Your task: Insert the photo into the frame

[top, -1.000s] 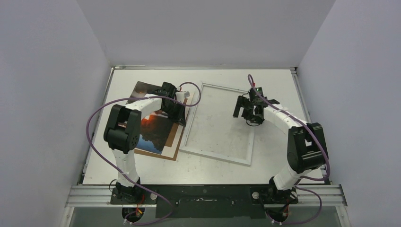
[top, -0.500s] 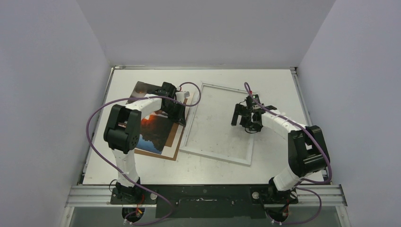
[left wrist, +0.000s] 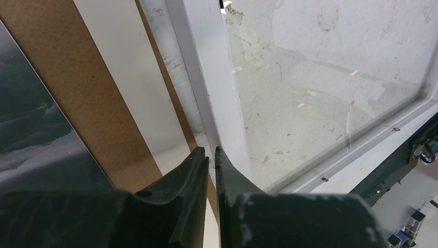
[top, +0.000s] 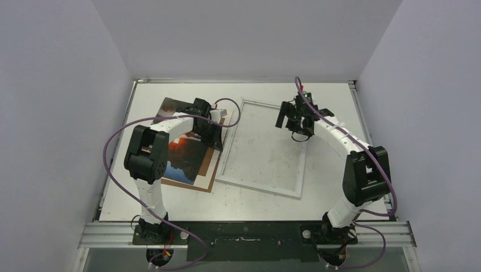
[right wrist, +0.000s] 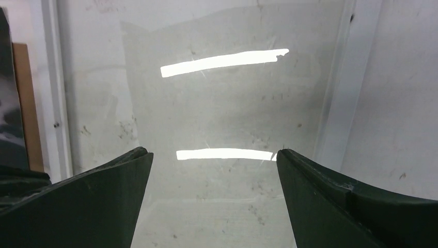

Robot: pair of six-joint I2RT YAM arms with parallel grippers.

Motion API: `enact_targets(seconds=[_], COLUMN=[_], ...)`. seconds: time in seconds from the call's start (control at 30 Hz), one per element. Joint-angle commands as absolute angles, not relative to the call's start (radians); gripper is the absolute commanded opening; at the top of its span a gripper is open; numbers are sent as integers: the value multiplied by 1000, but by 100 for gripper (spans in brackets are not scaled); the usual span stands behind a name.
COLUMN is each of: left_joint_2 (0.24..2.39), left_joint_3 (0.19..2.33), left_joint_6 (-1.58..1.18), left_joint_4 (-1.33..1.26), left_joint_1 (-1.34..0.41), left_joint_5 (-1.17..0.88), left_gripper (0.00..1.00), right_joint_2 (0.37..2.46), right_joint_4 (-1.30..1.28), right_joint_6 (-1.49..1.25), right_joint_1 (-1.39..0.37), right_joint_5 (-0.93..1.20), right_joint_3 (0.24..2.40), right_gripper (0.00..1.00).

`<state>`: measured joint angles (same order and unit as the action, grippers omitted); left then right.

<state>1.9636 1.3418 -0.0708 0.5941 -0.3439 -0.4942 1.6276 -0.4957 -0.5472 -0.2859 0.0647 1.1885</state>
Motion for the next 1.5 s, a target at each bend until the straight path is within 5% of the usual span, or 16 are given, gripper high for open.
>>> enact_targets(seconds=[0.0,0.5,1.47], left_joint_2=[1940,1946,1941], left_joint_3=[1363,1372,1357], left_joint_6=[-68,-57,-60], left_joint_4=[590,608,600], left_joint_1=[-335,-327,-319], left_joint_5=[-528,-531,-542], left_gripper=[10,10,10], right_joint_2=[1706,1877,1881], right_joint_4=[-473,-410,-408], right_joint_6=[-531,-517,-523], right_joint_1=[-256,-183,-184], right_joint_5=[8,-16,23], right_joint_3=[1290,1377,1385], right_gripper=[95,95,95])
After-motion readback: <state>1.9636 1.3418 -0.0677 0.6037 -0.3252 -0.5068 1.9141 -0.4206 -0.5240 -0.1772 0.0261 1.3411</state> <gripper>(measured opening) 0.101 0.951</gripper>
